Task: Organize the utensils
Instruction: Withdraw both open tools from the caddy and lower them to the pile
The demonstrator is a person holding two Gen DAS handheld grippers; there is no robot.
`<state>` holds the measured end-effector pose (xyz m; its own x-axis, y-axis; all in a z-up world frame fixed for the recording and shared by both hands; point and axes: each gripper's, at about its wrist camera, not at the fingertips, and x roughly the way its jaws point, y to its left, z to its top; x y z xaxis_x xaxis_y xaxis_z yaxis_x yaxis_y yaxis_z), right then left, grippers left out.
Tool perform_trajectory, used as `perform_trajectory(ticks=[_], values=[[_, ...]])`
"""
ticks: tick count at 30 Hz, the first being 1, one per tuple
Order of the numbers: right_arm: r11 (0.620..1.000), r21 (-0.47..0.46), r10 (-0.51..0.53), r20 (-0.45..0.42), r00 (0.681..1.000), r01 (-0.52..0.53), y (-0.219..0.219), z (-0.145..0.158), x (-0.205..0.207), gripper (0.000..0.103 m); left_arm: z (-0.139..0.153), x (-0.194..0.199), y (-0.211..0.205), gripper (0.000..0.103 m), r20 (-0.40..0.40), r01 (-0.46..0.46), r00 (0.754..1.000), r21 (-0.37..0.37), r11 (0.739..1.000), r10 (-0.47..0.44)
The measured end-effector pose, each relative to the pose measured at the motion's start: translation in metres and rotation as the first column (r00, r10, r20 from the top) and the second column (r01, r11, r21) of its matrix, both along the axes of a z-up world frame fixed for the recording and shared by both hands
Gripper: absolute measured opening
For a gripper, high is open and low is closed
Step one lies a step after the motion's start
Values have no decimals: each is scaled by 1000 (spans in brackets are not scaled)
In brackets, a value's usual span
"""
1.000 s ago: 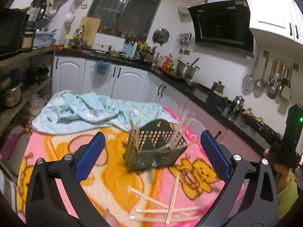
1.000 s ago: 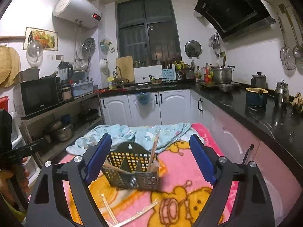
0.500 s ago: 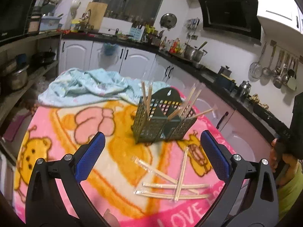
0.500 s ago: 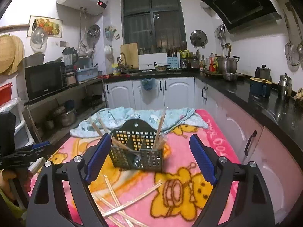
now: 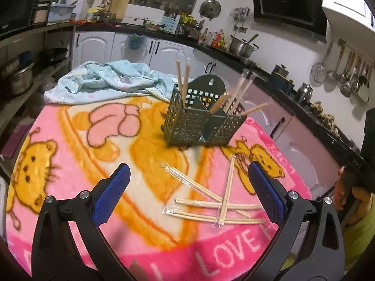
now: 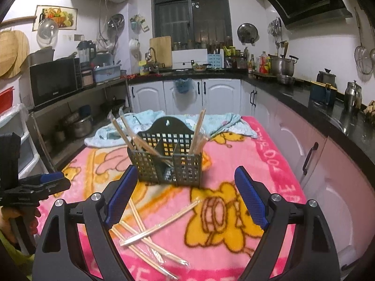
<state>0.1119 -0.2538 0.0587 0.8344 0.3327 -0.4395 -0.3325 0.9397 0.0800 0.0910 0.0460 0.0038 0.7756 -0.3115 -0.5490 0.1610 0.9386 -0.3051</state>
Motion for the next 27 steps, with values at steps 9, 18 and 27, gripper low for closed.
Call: perform_trajectory(ticks=[9,18,27], values=[[999,-13,-31,-37,999,31,-8,-16,6,82,-17,0,-14,92,-44,42,998,19,999,-41],[999,-29,-44,-73,996,42,-7,-32,11,82,-37,3,-21,92,-101,71,993,21,997,-68],[998,-46,-36,-107,994,32,0,-46,18,82,-54,7,-23,92,-153,87,984,3,996,-86]])
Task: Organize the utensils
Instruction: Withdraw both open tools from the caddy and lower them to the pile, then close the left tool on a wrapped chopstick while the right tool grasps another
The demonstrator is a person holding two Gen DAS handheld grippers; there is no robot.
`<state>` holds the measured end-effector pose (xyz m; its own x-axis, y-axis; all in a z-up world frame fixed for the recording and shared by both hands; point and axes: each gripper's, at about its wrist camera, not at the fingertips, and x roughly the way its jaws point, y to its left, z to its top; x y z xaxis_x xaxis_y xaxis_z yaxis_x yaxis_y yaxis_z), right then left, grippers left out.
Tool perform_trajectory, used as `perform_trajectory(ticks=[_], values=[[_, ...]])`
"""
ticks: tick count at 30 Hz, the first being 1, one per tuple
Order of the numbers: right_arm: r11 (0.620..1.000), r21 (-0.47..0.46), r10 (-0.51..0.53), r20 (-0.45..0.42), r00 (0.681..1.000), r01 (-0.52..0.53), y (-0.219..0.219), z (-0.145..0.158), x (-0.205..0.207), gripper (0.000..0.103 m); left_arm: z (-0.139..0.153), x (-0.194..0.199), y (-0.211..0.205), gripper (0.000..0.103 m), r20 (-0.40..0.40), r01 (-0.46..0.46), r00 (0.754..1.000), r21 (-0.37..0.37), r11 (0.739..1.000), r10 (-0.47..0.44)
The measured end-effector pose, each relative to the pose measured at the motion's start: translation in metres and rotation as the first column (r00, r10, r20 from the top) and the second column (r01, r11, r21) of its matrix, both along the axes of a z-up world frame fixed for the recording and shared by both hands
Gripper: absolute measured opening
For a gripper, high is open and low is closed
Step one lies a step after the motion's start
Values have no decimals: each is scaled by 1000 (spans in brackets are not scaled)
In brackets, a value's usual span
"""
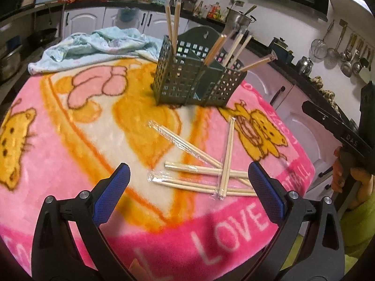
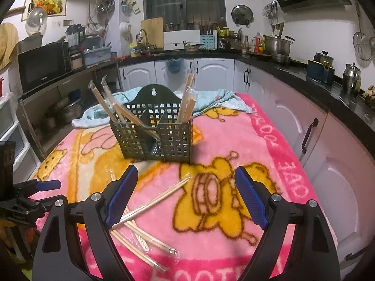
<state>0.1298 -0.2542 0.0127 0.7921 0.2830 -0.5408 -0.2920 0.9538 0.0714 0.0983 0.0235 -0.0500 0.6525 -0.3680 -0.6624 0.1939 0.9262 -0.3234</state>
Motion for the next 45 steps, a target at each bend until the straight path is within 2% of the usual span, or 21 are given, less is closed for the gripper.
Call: perform_trajectory(ticks=[11,15,19,21,27,32,38,40,42,45], values=[[1000,-15,-3,-61,998,2,2,-18,13,82,-15,5,1,92,-56,10,998,-19,1000,-11],[1000,-22,-7,-90,996,5,2,-27,20,82,-21,6,6,92,-89,5,996,-51,999,-10],[999,-34,-8,-114,994,4,2,-37,28,82,-26,7,9,75,-114,7,993,-74,997,-16],[1000,-31,-3,-132,991,-1,3,-41,33,82,-31,8,10,70,-132,6,991,-84,996,-17],[999,-23,20,-187,982,-25,13,-52,47,82,-41,18,16,67,-167,-18,986,-107,994,0],[998,-34,35,-228,973,-44,27,-61,61,79,-51,29,22,60,-188,-37,982,-119,992,14],[998,-40,39,-285,958,-53,37,-73,78,74,-57,35,24,39,-189,-45,982,-113,993,23],[998,-27,38,-311,950,-49,38,-77,85,73,-58,36,23,25,-190,-43,982,-110,993,22],[999,-13,31,-336,941,-38,38,-81,92,70,-59,36,23,17,-191,-40,981,-106,994,19],[1000,-7,11,-371,929,-15,36,-87,102,68,-60,36,20,12,-180,-26,984,-81,996,11]])
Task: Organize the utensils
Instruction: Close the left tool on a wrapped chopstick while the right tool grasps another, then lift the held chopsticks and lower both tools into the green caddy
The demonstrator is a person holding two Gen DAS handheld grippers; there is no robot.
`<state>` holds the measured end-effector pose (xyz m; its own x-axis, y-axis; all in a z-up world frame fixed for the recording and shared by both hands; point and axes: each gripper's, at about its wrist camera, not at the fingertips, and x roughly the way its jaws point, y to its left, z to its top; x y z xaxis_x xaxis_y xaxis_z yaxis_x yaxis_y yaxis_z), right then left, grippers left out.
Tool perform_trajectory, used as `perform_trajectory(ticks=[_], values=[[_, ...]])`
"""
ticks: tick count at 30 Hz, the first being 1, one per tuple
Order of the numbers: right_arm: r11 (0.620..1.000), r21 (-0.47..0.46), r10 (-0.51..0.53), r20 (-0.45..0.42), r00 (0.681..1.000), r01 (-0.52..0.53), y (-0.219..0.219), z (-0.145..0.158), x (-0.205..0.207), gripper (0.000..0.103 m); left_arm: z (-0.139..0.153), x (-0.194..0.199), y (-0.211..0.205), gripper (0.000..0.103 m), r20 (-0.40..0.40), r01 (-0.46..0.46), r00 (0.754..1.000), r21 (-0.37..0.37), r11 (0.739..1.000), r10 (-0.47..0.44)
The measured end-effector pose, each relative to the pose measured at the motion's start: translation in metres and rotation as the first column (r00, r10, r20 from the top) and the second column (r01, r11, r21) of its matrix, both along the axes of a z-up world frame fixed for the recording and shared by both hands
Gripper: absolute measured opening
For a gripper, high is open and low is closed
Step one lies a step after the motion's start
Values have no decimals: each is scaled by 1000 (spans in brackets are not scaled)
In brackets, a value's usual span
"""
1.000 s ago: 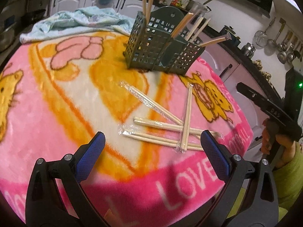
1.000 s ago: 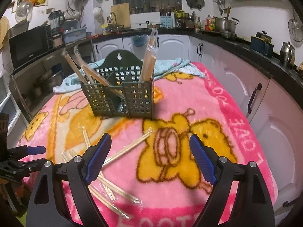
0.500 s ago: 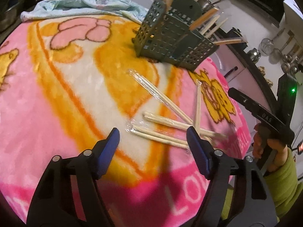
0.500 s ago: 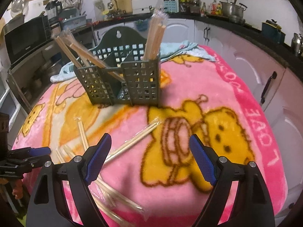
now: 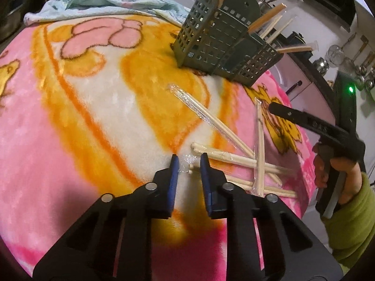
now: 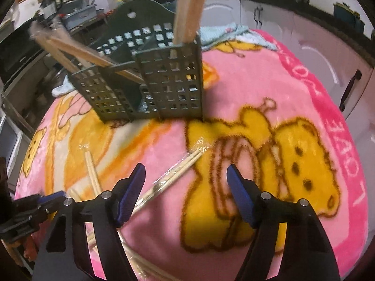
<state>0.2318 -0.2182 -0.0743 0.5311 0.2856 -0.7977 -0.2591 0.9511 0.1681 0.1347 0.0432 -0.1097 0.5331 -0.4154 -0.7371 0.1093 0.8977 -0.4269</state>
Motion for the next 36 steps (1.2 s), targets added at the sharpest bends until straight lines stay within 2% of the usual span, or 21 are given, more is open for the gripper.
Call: perform_trajectory(ticks=[3,10,15,18,25,36], values=[[1000,11,-24,-35,999,24,-1,-5,9,61,-1,2,1,2,5,4,1000,7,1000,-4],[994,52,-85,-145,986,93,-3,-21,33,45,-3,1,2,1,21,24,999,15,1000,-24],[992,18,-124,-153,981,128,-2,-24,40,18,-3,1,4,0,23,25,999,0,1000,-25],[991,40,-117,-144,983,124,-3,-21,40,9,-3,0,5,0,29,21,999,-8,1000,-21],[982,142,-111,-77,991,121,-16,8,30,5,9,-7,13,0,63,15,998,-35,999,-12],[975,218,-55,82,995,36,-30,75,-14,5,61,-22,21,0,183,8,983,-84,996,7]])
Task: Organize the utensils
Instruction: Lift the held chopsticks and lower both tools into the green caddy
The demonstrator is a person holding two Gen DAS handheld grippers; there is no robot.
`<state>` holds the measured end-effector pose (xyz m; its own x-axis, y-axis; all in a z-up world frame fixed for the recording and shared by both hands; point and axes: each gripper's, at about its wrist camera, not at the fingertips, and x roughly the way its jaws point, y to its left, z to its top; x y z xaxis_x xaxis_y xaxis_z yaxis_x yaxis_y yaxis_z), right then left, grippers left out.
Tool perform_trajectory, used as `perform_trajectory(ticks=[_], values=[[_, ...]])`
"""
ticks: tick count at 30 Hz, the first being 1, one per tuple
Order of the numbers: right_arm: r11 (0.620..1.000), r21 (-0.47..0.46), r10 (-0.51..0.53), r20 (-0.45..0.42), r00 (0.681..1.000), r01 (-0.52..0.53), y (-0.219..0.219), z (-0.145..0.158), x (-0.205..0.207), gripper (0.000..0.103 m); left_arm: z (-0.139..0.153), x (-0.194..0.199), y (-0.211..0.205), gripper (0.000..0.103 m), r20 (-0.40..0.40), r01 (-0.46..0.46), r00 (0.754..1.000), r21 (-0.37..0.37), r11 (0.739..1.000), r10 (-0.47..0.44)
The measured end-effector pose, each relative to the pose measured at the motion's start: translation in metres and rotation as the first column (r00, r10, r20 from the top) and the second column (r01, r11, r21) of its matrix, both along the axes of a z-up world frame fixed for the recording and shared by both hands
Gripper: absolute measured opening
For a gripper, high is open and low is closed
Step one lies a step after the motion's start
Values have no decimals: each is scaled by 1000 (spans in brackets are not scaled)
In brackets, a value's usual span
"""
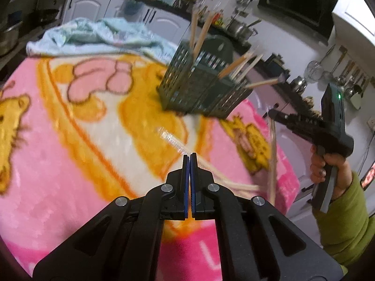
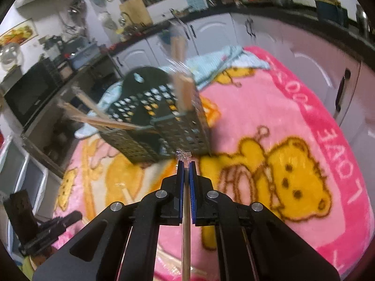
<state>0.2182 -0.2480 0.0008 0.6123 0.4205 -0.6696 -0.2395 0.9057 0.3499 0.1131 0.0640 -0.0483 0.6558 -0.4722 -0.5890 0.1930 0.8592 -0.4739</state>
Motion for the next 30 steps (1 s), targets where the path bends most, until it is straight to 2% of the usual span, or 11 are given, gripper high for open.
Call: perform_trajectory(ticks=[6,18,30], values=[[999,7,53,74,996,-53,5,28,-25,5,30,-7,-6,0,74,15,997,-2,1000,-15],[993,-5,118,169,979,-119,15,59,-56,5,77,-11,-37,0,177,86,980,24,996,-88],[992,10,118,253,960,-125,8,88,-69,5,119,-3,-68,0,263,147,952,63,987,-159]])
